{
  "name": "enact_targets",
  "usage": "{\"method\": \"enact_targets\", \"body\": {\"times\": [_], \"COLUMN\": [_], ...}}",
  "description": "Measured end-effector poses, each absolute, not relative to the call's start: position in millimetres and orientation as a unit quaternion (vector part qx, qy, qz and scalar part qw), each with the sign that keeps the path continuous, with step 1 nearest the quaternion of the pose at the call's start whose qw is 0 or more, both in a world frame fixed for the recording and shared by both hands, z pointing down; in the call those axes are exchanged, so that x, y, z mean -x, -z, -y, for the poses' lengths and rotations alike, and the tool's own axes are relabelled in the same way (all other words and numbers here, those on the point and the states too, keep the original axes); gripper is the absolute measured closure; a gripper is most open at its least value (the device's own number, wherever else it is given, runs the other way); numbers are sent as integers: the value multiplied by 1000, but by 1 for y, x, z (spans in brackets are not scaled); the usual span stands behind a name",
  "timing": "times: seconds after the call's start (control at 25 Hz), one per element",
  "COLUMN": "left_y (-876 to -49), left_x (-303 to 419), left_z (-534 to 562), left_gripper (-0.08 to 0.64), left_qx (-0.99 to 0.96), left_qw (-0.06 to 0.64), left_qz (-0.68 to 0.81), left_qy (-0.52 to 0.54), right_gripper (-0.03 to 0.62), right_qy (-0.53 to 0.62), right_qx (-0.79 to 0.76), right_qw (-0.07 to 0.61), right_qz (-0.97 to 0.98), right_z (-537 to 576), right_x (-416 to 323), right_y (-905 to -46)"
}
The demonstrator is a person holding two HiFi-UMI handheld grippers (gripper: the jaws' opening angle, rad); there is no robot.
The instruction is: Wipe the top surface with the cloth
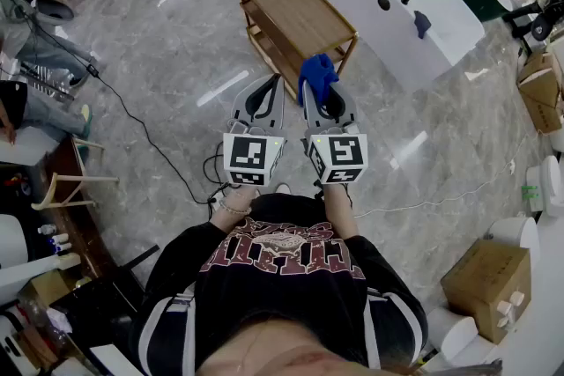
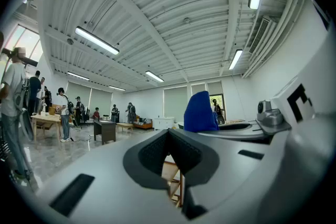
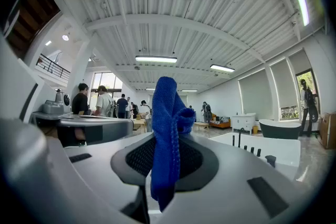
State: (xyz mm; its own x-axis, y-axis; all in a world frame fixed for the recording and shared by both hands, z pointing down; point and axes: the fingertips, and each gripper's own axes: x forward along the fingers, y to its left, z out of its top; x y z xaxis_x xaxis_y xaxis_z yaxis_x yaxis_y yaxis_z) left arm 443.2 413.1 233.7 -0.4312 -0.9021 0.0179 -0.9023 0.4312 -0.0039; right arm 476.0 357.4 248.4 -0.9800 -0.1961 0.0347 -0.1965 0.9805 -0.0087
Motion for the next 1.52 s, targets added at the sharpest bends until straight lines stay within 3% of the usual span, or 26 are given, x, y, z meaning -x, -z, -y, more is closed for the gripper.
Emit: {"method": "enact_targets", "body": {"times": [0.8, 1.52], "left_y": [-243, -241], "left_x": [-424, -298], "left_z": [-414, -402], "left_gripper": [512, 512], "left_qx": [-506, -535], "left_qw": [14, 13], "left_qz": [863, 845], "left_qy": [-1, 2], "right_gripper": [503, 503], "right_qy": [-10, -8], "right_qx": [-58, -91], "right_qw": [18, 18], "right_qz": [998, 996], "right_z": [-356, -349], "right_x": [-454, -335], "right_y": [-254, -253]}}
